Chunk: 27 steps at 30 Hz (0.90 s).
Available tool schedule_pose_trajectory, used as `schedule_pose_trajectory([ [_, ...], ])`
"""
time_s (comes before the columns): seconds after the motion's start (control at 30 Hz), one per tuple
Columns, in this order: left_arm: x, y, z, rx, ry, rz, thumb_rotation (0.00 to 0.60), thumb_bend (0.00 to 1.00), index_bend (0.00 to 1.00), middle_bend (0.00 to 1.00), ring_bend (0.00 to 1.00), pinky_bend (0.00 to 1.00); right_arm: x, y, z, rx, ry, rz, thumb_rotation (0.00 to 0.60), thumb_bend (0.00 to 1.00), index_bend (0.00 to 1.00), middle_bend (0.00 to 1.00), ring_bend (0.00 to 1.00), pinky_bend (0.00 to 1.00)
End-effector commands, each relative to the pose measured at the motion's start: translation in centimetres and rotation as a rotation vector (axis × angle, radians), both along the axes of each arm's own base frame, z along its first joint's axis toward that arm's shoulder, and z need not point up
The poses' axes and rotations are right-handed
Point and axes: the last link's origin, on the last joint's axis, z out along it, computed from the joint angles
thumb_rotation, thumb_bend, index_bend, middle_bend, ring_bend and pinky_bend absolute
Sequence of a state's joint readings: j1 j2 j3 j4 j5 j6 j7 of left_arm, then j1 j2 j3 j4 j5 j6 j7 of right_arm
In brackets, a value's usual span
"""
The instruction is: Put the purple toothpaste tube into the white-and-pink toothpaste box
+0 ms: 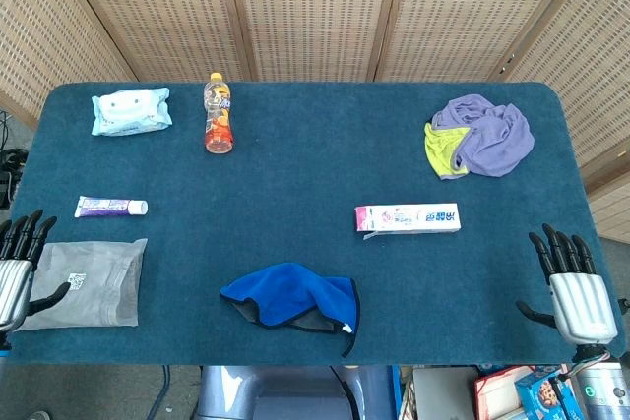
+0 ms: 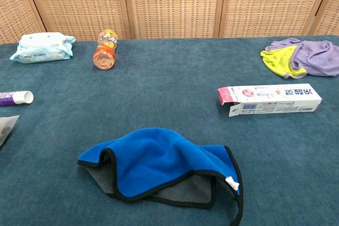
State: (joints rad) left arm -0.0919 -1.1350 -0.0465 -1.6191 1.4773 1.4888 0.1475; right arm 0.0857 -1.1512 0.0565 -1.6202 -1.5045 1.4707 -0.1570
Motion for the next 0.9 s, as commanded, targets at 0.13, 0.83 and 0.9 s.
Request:
schedule_pose_trajectory([
  [0.13, -0.04, 0.02, -0.04, -0.001, 0.002, 0.002, 0.6, 0.23, 0.0, 0.0, 0.0, 0.0, -0.06, 0.0, -0.13, 0.008, 0.001, -0.003, 0.6, 0.16, 0.0, 0.0, 0.0, 0.0],
  [0.83, 0.21, 0.22, -0.4, -0.014, 0.001, -0.004, 0.6, 0.23, 0.0, 0.0, 0.0, 0.0, 0.37, -0.04, -0.63, 0.024, 0.002, 0.01, 0.6, 0.16, 0.0, 0.0, 0.0, 0.0],
  [0.9, 0.19, 0.24, -0.43, -0.013, 0.002, -0.003, 0.6, 0.22, 0.0, 0.0, 0.0, 0.0, 0.39, -0.02, -0.69, 0.025, 0.001, 0.01, 0.6, 0.17, 0.0, 0.0, 0.0, 0.0],
])
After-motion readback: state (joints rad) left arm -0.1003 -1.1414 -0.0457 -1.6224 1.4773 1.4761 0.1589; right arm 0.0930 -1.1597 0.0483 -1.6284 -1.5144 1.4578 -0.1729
